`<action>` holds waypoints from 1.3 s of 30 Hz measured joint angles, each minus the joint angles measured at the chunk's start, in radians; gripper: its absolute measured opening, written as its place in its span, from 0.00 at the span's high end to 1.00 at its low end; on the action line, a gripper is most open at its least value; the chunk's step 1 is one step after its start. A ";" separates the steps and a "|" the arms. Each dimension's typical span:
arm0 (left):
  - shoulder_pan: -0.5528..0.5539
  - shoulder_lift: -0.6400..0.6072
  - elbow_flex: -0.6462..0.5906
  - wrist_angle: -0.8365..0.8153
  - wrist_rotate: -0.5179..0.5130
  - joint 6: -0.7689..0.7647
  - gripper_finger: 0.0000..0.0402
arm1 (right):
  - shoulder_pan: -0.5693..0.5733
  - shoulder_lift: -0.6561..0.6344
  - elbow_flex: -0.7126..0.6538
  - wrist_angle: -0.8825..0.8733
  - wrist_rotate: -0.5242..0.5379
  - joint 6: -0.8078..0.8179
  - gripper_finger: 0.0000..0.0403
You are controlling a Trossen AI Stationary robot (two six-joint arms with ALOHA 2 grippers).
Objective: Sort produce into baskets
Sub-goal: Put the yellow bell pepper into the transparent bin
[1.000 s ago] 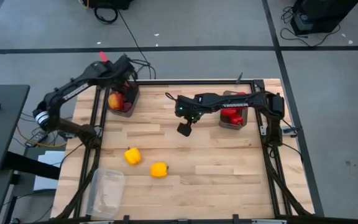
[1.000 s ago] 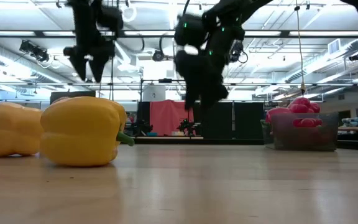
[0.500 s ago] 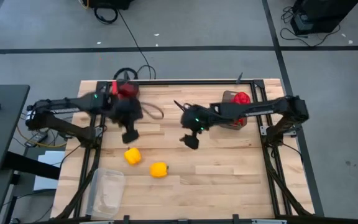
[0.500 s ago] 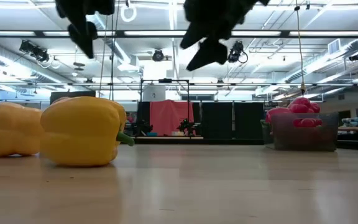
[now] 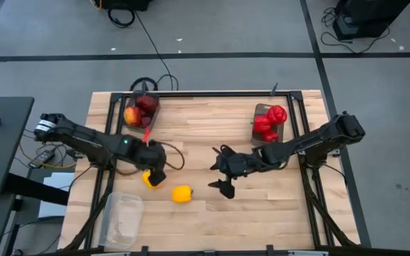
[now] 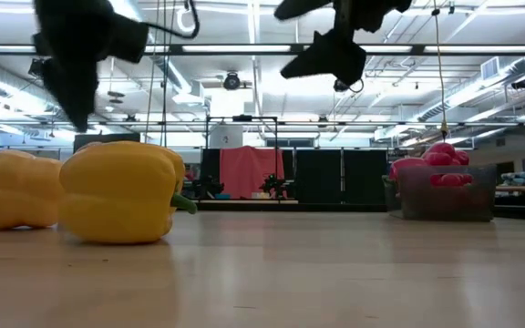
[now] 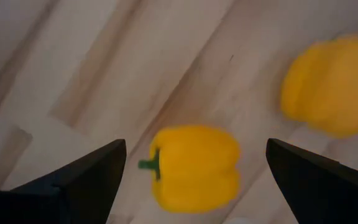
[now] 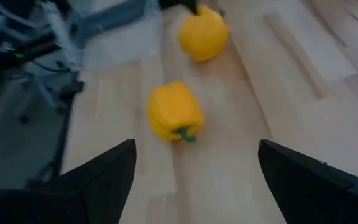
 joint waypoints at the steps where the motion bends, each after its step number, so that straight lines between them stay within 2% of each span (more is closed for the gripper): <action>1: -0.004 0.008 -0.014 0.000 0.007 0.000 0.02 | 0.002 0.009 -0.001 -0.003 0.016 0.013 0.14; 8: -0.021 0.033 -0.081 0.002 0.031 0.013 0.02 | -0.017 0.048 -0.001 0.003 0.022 0.136 0.14; 13: -0.020 0.036 -0.144 0.067 0.069 0.031 0.02 | -0.001 0.063 0.000 -0.012 0.017 0.207 0.14; 25: -0.027 0.091 -0.267 0.175 0.101 0.019 0.02 | 0.022 0.065 0.001 -0.017 0.041 0.270 0.14; 31: -0.026 0.112 -0.247 0.161 0.099 0.006 0.17 | 0.017 0.065 0.001 -0.015 0.044 0.275 0.14; 39: -0.028 0.113 -0.072 -0.096 0.083 0.030 0.18 | 0.011 0.065 0.001 -0.019 0.048 0.275 0.14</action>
